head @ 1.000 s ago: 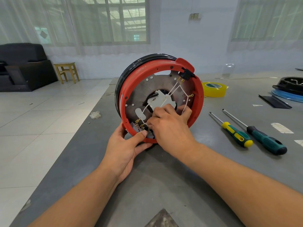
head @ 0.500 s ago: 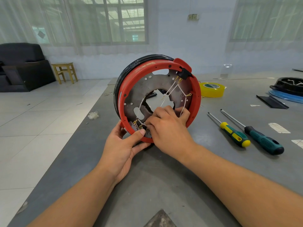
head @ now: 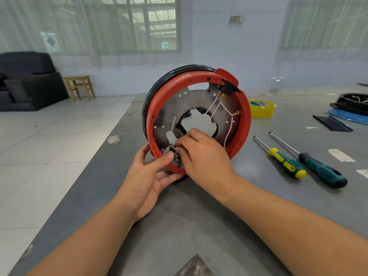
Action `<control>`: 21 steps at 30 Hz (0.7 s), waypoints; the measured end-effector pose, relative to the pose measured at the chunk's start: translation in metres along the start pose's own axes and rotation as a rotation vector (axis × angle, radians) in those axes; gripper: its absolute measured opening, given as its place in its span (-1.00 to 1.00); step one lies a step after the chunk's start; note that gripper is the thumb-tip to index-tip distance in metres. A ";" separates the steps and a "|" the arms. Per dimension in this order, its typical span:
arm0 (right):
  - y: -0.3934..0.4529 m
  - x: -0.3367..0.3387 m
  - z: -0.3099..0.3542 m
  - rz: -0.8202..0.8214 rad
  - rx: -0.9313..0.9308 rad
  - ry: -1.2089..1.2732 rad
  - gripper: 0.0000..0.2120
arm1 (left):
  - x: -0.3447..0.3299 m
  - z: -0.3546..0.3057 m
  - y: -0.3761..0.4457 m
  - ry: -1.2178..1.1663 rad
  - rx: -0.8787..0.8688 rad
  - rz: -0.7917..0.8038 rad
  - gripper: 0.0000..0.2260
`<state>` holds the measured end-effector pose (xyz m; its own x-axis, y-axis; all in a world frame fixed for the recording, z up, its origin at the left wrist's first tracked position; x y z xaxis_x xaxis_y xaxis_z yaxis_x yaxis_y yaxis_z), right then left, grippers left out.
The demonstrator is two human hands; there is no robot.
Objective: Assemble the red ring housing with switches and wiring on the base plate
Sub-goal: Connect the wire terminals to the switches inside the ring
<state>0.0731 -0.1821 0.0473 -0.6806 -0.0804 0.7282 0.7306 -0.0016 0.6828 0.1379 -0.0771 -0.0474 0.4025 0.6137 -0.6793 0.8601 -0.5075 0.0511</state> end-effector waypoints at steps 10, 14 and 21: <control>-0.001 -0.007 0.000 0.054 -0.008 0.094 -0.83 | 0.012 -0.010 0.003 0.074 0.050 -0.033 -0.38; 0.000 -0.008 0.001 0.084 0.015 0.060 -0.80 | 0.015 -0.011 0.004 0.102 0.025 -0.057 -0.41; 0.002 -0.008 0.003 0.097 0.043 0.030 -0.81 | 0.020 -0.012 0.003 0.129 0.008 -0.090 -0.41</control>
<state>0.0795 -0.1790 0.0433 -0.6042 -0.1076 0.7895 0.7899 0.0499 0.6113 0.1525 -0.0594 -0.0518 0.3613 0.7291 -0.5813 0.8922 -0.4514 -0.0116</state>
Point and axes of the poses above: each hand's wrist, its own y-axis towards the middle knuckle, its own x-axis out of the back of the hand, z = x × y, the point moved 10 cm from there along y, towards the middle knuckle, and after that the axes turned 8 degrees about -y, right-handed, at the moved point
